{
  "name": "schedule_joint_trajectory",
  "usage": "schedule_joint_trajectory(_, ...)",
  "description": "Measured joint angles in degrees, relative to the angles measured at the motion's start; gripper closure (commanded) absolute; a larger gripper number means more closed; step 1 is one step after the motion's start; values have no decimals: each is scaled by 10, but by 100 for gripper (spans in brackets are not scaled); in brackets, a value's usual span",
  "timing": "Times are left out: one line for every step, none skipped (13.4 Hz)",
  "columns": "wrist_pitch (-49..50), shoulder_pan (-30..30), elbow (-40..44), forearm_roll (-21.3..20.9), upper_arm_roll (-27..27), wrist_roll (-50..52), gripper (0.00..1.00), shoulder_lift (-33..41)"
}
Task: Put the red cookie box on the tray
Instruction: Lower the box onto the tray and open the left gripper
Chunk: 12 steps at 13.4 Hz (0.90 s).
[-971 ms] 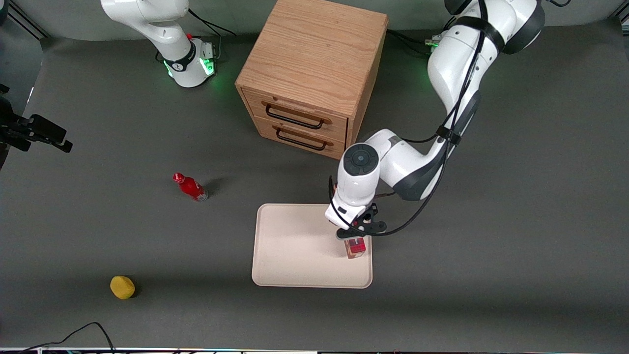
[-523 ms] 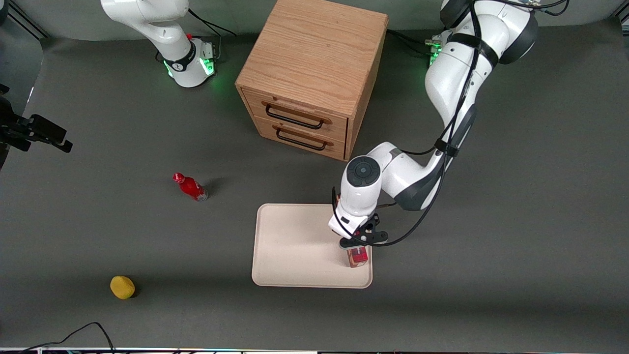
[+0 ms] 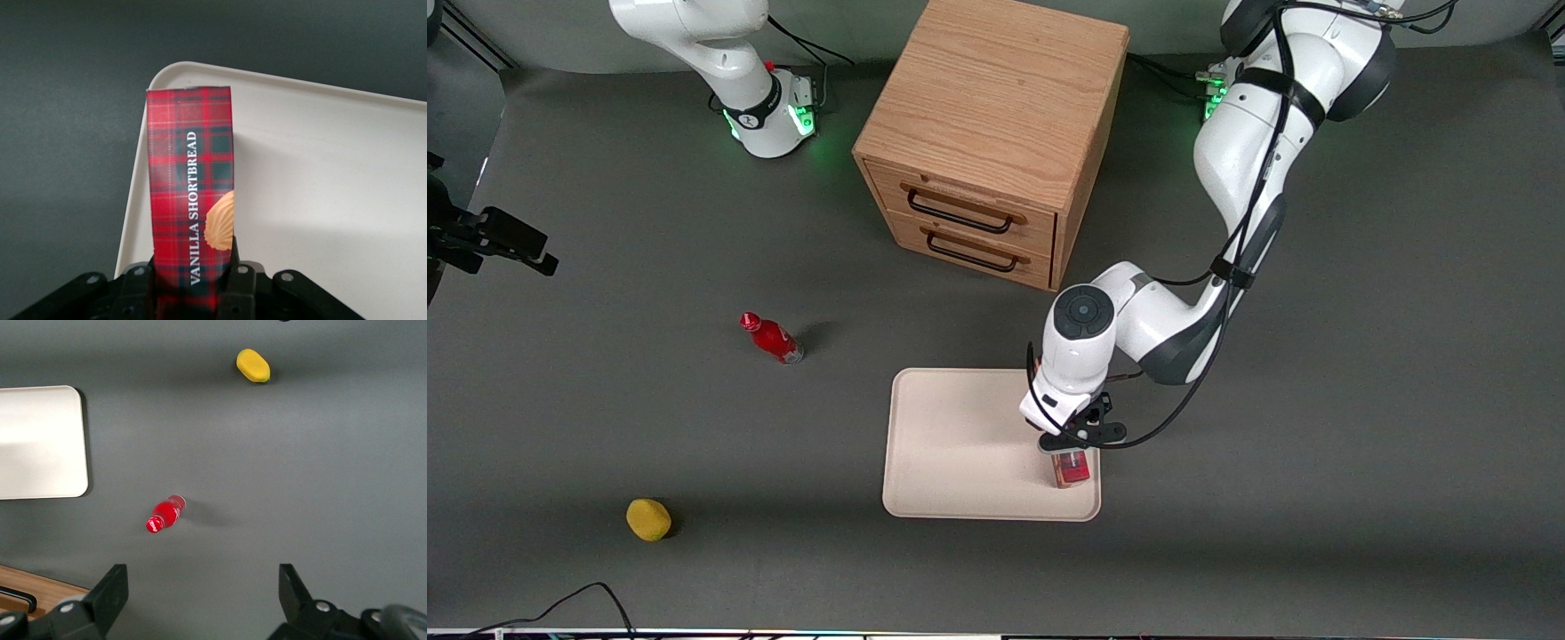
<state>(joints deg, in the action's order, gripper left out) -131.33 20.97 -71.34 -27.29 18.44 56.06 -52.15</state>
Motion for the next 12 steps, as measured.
schedule_joint_trajectory(-3,1,1,-2,-3,0,68,-3)
schedule_joint_trajectory(-8,1,2,-2,-6,0,58,-6)
schedule_joint_trajectory(-12,2,2,-5,-8,-1,47,-6)
schedule_joint_trajectory(-16,3,2,-10,-11,-1,26,-7)
schedule_joint_trajectory(-20,4,2,-14,-15,-1,12,-9)
schedule_joint_trajectory(-23,4,2,-15,-17,-2,0,-12)
schedule_joint_trajectory(-24,4,2,-15,-19,-4,0,-14)
schedule_joint_trajectory(-25,4,3,-16,-19,-8,0,-15)
schedule_joint_trajectory(-25,4,4,-16,-19,-14,0,-15)
schedule_joint_trajectory(-25,4,7,-16,-19,-18,0,-15)
schedule_joint_trajectory(-24,4,10,-16,-19,-21,0,-15)
schedule_joint_trajectory(-23,4,14,-16,-19,-23,0,-15)
